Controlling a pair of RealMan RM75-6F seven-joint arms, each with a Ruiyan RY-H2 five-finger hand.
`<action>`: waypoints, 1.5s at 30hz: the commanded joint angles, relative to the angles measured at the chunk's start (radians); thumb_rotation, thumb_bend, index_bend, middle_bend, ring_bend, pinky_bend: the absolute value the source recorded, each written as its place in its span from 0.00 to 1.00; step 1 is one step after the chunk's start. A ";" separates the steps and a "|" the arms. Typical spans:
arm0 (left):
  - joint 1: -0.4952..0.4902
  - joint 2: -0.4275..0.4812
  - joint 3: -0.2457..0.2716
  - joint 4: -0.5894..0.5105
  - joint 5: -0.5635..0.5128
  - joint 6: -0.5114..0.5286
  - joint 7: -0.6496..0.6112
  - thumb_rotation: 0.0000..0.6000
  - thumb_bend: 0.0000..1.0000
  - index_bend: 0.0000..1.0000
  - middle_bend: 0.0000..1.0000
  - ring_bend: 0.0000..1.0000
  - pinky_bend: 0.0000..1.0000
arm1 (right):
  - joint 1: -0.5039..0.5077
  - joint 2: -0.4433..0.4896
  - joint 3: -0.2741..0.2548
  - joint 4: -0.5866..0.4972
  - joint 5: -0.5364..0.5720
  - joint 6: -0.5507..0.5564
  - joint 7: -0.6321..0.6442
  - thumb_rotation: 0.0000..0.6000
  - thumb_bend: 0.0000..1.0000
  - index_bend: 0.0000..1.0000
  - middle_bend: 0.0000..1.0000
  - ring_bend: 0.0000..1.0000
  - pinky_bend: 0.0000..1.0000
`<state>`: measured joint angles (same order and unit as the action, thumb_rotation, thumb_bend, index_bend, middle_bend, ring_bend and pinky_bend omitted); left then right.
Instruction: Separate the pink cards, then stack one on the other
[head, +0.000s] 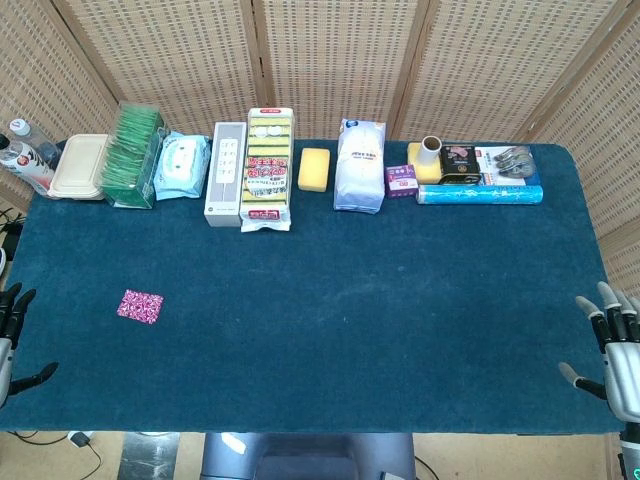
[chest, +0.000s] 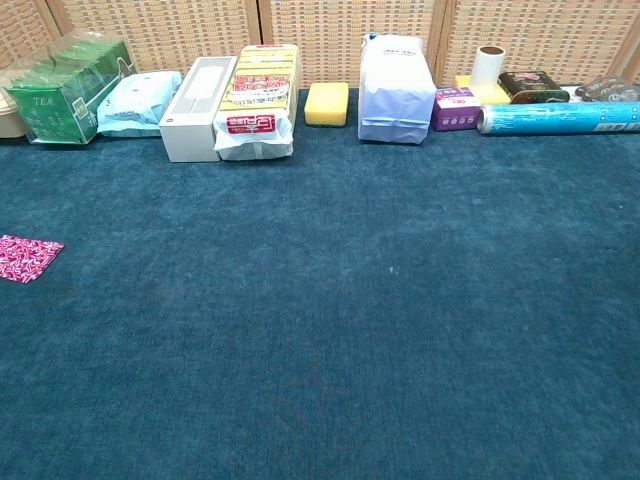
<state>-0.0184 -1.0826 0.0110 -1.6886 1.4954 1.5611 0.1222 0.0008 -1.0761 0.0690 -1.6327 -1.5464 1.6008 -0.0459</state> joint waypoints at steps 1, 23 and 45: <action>-0.005 0.005 0.005 -0.005 -0.006 -0.022 0.023 1.00 0.05 0.00 0.00 0.00 0.09 | 0.000 0.010 -0.004 -0.012 0.010 -0.015 0.010 1.00 0.00 0.12 0.01 0.00 0.00; -0.322 0.100 0.034 -0.060 -0.067 -0.671 -0.216 1.00 0.04 0.00 0.00 0.00 0.03 | -0.001 0.066 -0.011 -0.031 0.013 -0.042 0.149 1.00 0.00 0.10 0.00 0.00 0.00; -0.450 -0.003 0.003 0.128 -0.251 -0.926 -0.332 1.00 0.04 0.00 0.00 0.00 0.03 | -0.013 0.087 -0.025 -0.034 -0.014 -0.025 0.203 1.00 0.00 0.10 0.00 0.00 0.00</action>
<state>-0.4628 -1.0802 0.0141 -1.5657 1.2491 0.6429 -0.2055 -0.0119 -0.9893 0.0443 -1.6664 -1.5607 1.5758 0.1567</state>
